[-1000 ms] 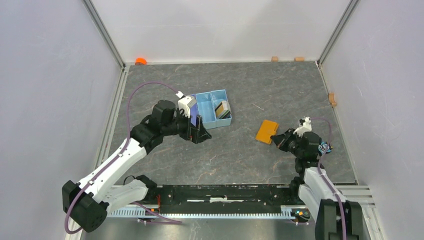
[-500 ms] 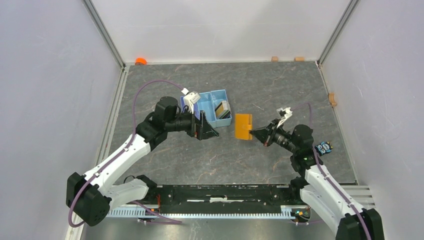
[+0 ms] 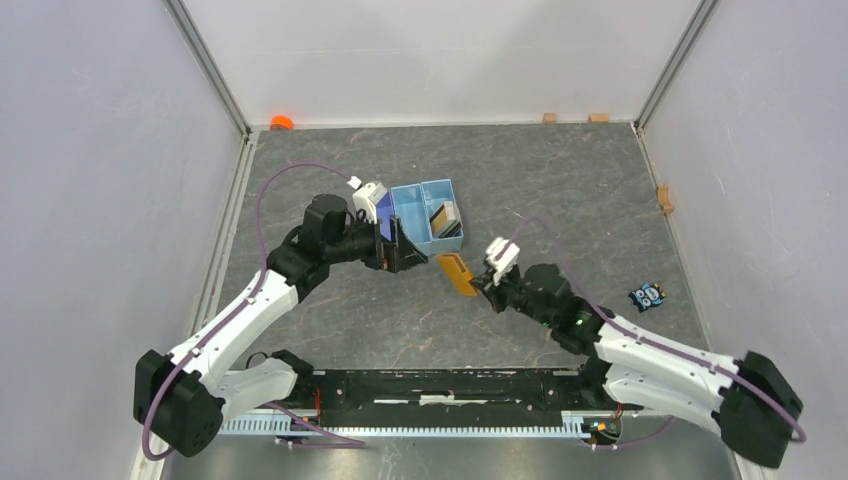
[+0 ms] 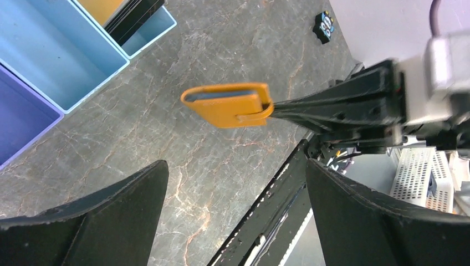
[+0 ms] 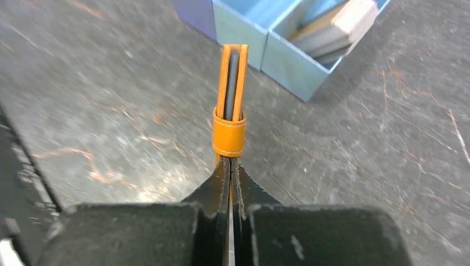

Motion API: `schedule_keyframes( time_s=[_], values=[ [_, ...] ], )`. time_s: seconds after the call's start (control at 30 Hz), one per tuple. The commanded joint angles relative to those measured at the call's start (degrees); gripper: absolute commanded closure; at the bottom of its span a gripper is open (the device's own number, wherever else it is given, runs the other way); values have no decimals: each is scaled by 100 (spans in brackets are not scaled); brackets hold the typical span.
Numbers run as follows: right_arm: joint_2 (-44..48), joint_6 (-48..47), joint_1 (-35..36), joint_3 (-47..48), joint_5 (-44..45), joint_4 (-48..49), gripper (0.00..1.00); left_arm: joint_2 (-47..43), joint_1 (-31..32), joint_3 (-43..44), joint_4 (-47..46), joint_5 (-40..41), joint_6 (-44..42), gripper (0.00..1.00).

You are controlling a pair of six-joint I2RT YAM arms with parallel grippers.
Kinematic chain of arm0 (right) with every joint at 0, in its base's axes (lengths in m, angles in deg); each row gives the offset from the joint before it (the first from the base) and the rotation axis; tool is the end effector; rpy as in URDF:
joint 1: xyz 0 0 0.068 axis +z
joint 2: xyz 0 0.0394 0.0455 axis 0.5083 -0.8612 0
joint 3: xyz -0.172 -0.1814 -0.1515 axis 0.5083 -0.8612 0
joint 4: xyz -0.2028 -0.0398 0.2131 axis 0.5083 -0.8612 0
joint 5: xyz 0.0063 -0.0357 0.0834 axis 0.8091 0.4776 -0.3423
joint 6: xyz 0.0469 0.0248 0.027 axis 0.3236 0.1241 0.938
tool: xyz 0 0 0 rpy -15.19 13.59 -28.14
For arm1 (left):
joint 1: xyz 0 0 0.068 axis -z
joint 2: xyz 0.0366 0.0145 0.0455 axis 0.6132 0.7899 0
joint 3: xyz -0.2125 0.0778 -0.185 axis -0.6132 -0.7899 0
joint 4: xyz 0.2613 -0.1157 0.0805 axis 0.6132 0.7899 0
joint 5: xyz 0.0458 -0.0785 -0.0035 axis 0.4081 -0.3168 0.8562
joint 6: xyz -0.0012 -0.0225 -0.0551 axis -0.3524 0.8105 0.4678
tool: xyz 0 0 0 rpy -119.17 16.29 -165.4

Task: Put the credit cards into the card holder
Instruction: Place the card holder at the center of the board.

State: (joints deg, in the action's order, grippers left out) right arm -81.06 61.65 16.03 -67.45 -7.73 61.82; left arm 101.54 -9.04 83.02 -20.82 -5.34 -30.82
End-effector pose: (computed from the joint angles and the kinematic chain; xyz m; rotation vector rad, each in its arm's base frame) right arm 0.1508 0.1643 0.2136 -0.7274 1.7777 0.6922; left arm 0.2244 -0.1485 0.2962 0.3958 2.1634 -1.1176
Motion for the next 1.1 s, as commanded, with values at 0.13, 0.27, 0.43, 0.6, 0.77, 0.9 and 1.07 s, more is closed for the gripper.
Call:
schedule_keyframes(
  time_s=[0.13, 0.27, 0.43, 0.6, 0.77, 0.9, 1.07],
  values=[
    [-1132, -952, 2004, -22, 3650, 360, 100, -787, 28, -653, -245, 618, 587, 0],
    [-1495, -192, 2597, 239, 3330, -33, 80, -1085, 105, -1016, -261, 720, 767, 0],
    [-1257, 958, 3028, 221, 3092, -476, 56, -968, 188, -1248, -195, 551, 883, 0],
    [-529, 2466, 3030, -124, 3197, -632, 46, -1045, 217, -1499, -216, 847, 1095, 0],
    [-309, 3466, 2525, -363, 2613, -315, 45, -1032, 553, -2231, -1196, 1316, 1685, 3],
    [-242, 4017, 1907, -833, 1690, 611, 49, -643, 857, -2180, -1202, 1623, 1454, 16],
    [-453, 4559, 1389, -1291, 989, 1602, 55, -313, 977, -2320, -1551, 1688, 1382, 27]
  ],
)
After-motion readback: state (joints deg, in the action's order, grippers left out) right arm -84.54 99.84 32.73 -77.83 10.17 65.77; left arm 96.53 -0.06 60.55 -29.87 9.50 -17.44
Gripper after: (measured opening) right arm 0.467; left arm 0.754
